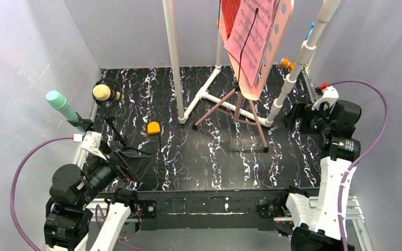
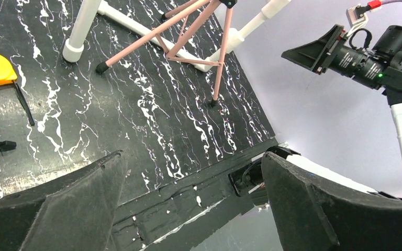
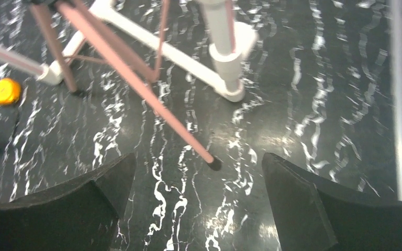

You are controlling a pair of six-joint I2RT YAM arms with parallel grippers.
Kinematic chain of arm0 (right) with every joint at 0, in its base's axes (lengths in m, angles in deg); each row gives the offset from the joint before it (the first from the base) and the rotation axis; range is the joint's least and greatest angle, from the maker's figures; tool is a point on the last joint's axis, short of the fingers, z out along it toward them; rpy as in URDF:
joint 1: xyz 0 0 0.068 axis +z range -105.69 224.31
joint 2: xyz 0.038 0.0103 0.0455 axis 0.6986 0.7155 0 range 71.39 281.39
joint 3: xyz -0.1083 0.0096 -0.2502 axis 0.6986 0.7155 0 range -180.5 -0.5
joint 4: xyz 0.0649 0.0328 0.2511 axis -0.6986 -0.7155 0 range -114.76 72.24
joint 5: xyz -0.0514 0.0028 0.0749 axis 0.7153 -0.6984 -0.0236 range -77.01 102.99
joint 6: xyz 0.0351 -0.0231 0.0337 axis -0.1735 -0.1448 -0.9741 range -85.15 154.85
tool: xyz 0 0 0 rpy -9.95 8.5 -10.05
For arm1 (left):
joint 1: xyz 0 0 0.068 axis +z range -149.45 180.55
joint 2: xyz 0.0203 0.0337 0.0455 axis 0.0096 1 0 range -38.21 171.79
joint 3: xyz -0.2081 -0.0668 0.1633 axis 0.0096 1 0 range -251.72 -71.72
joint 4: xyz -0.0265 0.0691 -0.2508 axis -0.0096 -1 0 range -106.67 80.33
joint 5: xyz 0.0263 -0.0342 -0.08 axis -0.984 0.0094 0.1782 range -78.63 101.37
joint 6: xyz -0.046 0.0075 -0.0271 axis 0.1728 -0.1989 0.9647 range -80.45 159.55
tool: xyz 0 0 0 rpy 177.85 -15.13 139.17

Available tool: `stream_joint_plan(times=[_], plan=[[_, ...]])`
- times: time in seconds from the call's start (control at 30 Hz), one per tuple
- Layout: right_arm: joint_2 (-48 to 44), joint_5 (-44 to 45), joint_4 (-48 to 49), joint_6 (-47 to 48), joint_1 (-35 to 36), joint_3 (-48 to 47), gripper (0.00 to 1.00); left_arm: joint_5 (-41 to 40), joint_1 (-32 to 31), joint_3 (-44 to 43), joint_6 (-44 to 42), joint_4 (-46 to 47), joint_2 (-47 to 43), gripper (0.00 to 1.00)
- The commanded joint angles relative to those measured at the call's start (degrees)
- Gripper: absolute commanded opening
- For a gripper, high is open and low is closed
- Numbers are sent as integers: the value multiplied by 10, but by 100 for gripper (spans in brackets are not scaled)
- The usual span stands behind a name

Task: Pack up the instrument practice props
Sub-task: Pick up the microphone stand with the microphone from the center of the board.

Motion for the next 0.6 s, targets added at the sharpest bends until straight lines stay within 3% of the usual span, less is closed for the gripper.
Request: stream_joint_plan(times=[0.0,0.13,0.4,0.57], plan=[[-6,-192,74,55,-2,78,100,-2,-2,4,1,-6,4,100],[-4,-324,132,92,-2,144,100,3,-3,-15,3,-20,23,100],[0,-411,218,129,-2,238,100,-29,-3,-82,-11,-60,77,100],[1,-408,223,139,-2,250,100,-58,-3,-112,-16,-76,88,100]])
